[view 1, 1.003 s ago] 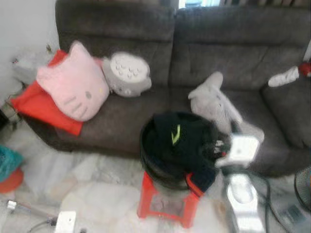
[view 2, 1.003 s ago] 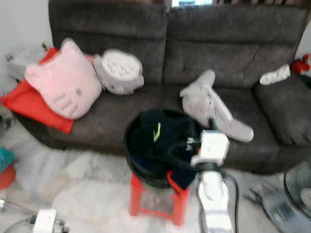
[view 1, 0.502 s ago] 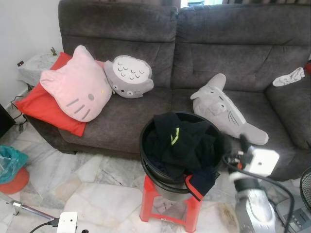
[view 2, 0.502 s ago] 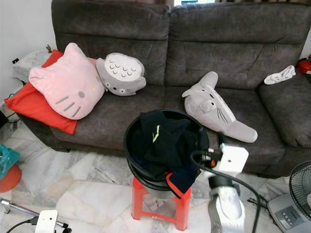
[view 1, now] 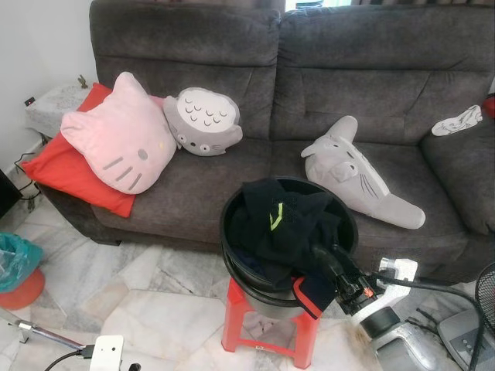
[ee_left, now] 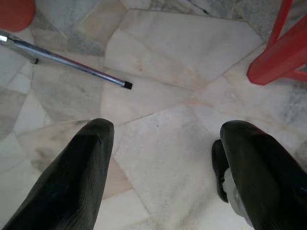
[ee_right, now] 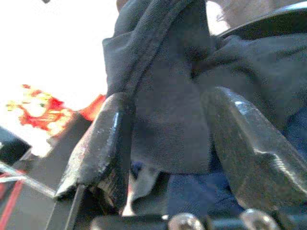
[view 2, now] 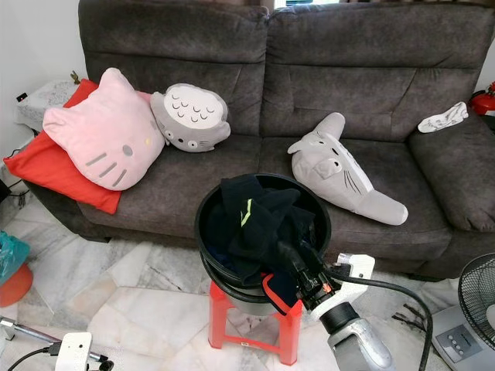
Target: Hang hanger
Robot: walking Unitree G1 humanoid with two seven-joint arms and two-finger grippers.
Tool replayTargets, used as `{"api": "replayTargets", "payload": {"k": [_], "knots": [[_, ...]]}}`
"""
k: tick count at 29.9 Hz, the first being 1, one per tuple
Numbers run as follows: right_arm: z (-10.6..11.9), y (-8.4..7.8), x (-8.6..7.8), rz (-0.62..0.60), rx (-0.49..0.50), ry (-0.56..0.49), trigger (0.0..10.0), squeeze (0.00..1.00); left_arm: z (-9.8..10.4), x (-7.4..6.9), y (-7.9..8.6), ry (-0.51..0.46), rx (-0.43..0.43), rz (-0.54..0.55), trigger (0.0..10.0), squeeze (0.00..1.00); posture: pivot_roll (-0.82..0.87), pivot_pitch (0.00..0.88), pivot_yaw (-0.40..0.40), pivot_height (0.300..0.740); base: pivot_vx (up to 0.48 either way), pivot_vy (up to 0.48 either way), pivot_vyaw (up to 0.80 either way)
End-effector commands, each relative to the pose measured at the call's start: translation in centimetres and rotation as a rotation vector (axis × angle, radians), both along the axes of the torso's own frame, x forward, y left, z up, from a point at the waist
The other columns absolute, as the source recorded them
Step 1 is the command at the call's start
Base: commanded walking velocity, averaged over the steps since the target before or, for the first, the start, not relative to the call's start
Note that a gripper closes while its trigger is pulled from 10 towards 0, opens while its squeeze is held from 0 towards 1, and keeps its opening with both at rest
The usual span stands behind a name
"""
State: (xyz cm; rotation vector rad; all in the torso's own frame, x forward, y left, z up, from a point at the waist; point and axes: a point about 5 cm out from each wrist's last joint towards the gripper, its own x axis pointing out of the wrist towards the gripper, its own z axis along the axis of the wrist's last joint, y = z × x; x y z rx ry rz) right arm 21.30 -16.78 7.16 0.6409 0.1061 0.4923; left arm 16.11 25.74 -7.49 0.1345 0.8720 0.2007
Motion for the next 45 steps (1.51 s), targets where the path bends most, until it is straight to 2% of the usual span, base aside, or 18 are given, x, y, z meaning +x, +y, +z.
{"api": "replayTargets", "payload": {"k": [1,3,6,7,9,12,21,27,34,39,45], "knots": [[0.6,0.0,0.0,0.037,0.041,-0.020,10.0,0.00,0.0,-0.2,0.4,0.007,0.007,0.017,10.0,0.00,-0.14,0.000,0.038,0.740,0.000,0.000,0.00],[0.7,-0.3,-0.1,0.034,0.119,-0.023,10.0,0.00,0.0,-0.3,0.4,0.008,0.009,0.021,10.0,0.00,-0.14,0.000,0.038,0.740,0.000,0.000,0.00],[0.6,-0.6,-0.2,0.012,0.153,-0.014,10.0,0.00,0.0,-0.4,0.4,0.008,0.009,0.021,10.0,0.00,-0.14,0.000,0.040,0.740,0.000,0.000,0.00],[0.4,-0.9,-0.2,-0.019,0.202,-0.008,10.0,0.00,0.0,-0.4,0.4,0.007,0.010,0.018,10.0,0.00,-0.14,0.000,0.042,0.740,0.000,0.000,0.00],[0.4,-1.1,-0.3,-0.029,0.222,-0.007,10.0,0.00,0.0,-0.4,0.4,0.007,0.010,0.017,10.0,0.00,-0.14,0.000,0.042,0.740,0.000,0.000,0.00],[0.2,-1.7,-0.3,-0.097,0.313,0.000,10.0,0.00,0.0,-0.3,0.3,0.005,0.011,0.011,10.0,0.00,-0.14,0.000,0.044,0.740,0.000,0.000,0.00],[-2.2,-2.3,0.0,-0.162,0.252,0.116,10.0,0.00,0.1,0.1,0.1,0.000,0.013,0.005,10.0,0.00,-0.14,0.000,0.046,0.740,0.000,0.000,0.00],[-3.3,-2.0,1.2,-0.101,0.186,0.185,10.0,0.00,0.1,0.1,0.1,0.001,0.013,0.005,10.0,0.00,-0.14,0.000,0.044,0.740,0.000,0.000,0.00],[-2.6,-0.8,2.3,-0.001,0.245,0.155,10.0,0.00,0.1,0.0,0.3,-0.008,0.017,0.016,10.0,0.00,-0.13,0.000,0.039,0.740,0.000,0.000,0.00],[-1.7,0.2,1.7,0.112,0.309,0.111,10.0,0.00,0.2,0.0,0.4,-0.013,0.021,0.014,10.0,0.00,-0.13,0.000,0.041,0.740,0.000,0.000,0.00],[-2.2,0.1,1.6,0.097,0.284,0.133,10.0,0.00,0.2,0.1,0.3,-0.013,0.020,0.009,10.0,0.00,-0.13,0.000,0.042,0.740,0.000,0.000,0.00]]}}
